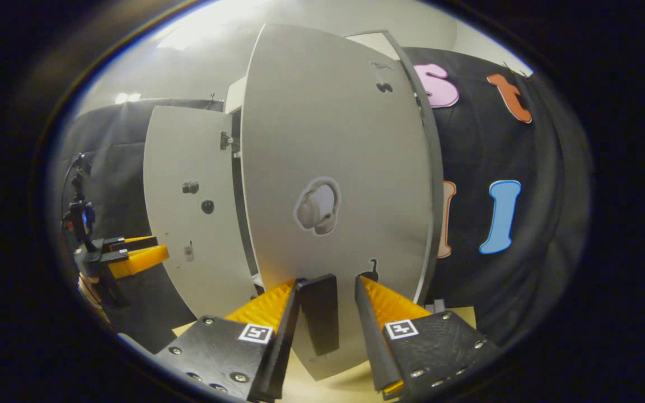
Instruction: Grab one shoe with the right hand and put it into the shoe cabinet, grab the other shoe with the left hand and put it into the shoe cabinet; then close the right door with the right hand and the left door with the left hand.
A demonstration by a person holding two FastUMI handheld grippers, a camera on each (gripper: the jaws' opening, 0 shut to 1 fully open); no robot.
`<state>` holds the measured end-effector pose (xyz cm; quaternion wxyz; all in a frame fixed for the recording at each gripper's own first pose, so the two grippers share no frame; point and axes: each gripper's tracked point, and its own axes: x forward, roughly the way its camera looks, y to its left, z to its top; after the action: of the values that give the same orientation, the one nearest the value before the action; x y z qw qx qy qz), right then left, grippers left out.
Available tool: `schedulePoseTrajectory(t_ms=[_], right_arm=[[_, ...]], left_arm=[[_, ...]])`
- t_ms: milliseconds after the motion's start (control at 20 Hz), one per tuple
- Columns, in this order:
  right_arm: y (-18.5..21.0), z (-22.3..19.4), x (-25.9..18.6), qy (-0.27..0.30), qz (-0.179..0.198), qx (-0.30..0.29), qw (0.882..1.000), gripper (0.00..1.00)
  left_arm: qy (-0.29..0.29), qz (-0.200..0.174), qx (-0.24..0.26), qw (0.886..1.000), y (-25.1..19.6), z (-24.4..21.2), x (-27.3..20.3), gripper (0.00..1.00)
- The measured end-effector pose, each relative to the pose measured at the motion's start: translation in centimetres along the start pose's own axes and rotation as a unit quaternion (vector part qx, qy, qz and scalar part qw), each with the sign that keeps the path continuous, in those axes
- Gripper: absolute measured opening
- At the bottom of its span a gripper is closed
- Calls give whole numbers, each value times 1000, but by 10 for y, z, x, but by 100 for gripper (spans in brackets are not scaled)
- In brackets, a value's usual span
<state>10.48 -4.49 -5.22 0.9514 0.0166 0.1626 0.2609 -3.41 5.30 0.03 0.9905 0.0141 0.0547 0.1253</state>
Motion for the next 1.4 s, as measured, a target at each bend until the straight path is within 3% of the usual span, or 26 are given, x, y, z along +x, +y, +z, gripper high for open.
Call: schedulePoseTrajectory(t_ms=[50,100,150,250,350,650,900,1400], right_arm=[[5,-1,8,1,-1,1,1000,58],[7,0,15,0,-8,-1,1000,51],[11,1,20,-1,-7,-2,1000,60],[18,4,37,-2,-9,-2,1000,64],[22,6,49,-7,-15,-2,1000,61],[31,8,79,-15,-54,-11,998,66],[35,8,104,-13,-64,9,998,66],[40,8,123,-30,-130,-12,991,65]], left_arm=[[-2,-2,-1,1000,3,2,0,98],[-4,-4,0,1000,6,3,1,98],[-5,-5,1,1000,9,4,2,98],[-10,-8,5,1000,13,9,2,99],[-14,-9,5,1000,16,11,1,98],[-15,-26,-17,999,18,23,-8,98],[-15,-34,-13,999,19,23,-9,99],[-23,-16,-8,1000,64,31,-27,98]])
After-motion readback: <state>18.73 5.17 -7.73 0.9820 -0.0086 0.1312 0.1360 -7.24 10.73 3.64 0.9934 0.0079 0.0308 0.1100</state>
